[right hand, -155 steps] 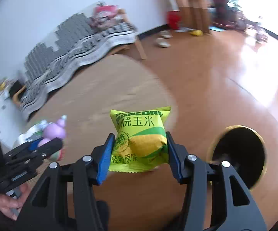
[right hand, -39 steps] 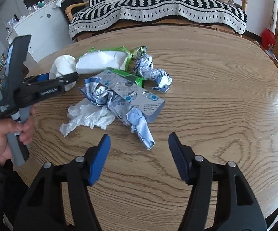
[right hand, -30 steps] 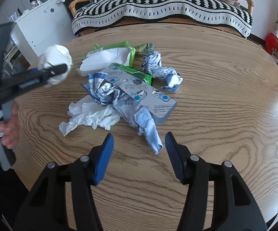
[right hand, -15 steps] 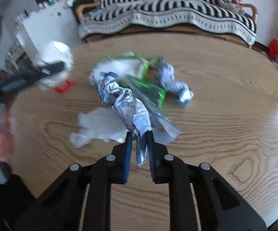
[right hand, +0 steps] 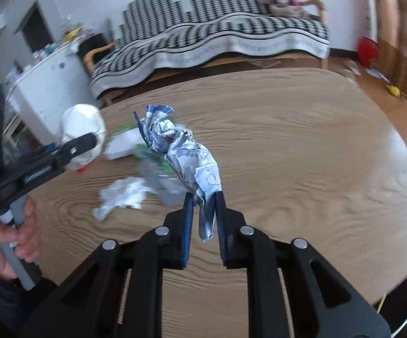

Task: Collect trash
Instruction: 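Carry both items to the bin and open the right tool to drop the foil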

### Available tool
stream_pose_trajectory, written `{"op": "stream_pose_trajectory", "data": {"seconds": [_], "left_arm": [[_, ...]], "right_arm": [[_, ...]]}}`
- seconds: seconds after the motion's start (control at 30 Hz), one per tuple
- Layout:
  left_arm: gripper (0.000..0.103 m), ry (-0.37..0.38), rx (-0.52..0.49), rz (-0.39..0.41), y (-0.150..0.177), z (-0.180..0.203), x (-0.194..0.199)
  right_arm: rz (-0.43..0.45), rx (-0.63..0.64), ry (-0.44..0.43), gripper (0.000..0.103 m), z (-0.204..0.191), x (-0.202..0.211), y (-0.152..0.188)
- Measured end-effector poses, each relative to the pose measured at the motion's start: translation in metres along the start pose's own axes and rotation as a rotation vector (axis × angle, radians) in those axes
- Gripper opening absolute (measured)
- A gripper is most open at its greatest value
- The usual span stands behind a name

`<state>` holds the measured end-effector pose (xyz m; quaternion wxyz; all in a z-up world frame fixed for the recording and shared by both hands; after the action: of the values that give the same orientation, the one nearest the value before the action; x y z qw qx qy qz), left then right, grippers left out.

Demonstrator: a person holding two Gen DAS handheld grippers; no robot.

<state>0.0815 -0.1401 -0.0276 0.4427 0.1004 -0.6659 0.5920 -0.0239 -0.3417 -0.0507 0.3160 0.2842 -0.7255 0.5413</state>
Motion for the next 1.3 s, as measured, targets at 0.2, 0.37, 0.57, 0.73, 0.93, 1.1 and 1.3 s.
{"op": "stream_pose_trajectory", "data": {"seconds": [0.2, 0.37, 0.57, 0.73, 0.93, 1.1, 1.3], "left_arm": [[0.051, 0.097, -0.096, -0.001, 0.006, 0.08, 0.0], [0.051, 0.192, -0.166, 0.0, 0.014, 0.152, 0.0], [0.051, 0.341, -0.258, -0.015, 0.031, 0.254, -0.002], [0.051, 0.438, -0.344, -0.046, 0.058, 0.33, -0.006], [0.051, 0.538, -0.444, -0.085, 0.095, 0.412, -0.016], [0.051, 0.596, -0.509, -0.131, 0.124, 0.464, -0.026], [0.051, 0.644, -0.553, -0.179, 0.148, 0.503, -0.037]], "right_arm": [[0.032, -0.123, 0.113, 0.016, 0.075, 0.035, 0.014], [0.066, -0.222, 0.212, 0.016, 0.146, 0.071, 0.037], [0.093, -0.359, 0.325, 0.016, 0.232, 0.116, 0.081], [0.097, -0.478, 0.427, 0.016, 0.3, 0.152, 0.132], [0.047, -0.685, 0.497, 0.016, 0.377, 0.184, 0.204], [-0.021, -0.851, 0.53, 0.016, 0.429, 0.198, 0.265], [-0.043, -0.927, 0.533, 0.016, 0.455, 0.207, 0.295]]}}
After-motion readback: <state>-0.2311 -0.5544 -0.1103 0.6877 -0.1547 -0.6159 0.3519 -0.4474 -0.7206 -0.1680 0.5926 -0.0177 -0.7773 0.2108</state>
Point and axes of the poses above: each gripper's, at about its wrist camera, not at the fingertips, and x roughly against the way its jaws point, z to its right, y to its underside, the point moved 4 cm from there along -x, roughly the way its jaws point, and after that the axes turned 3 degrees about y, right-handed, at the moved point
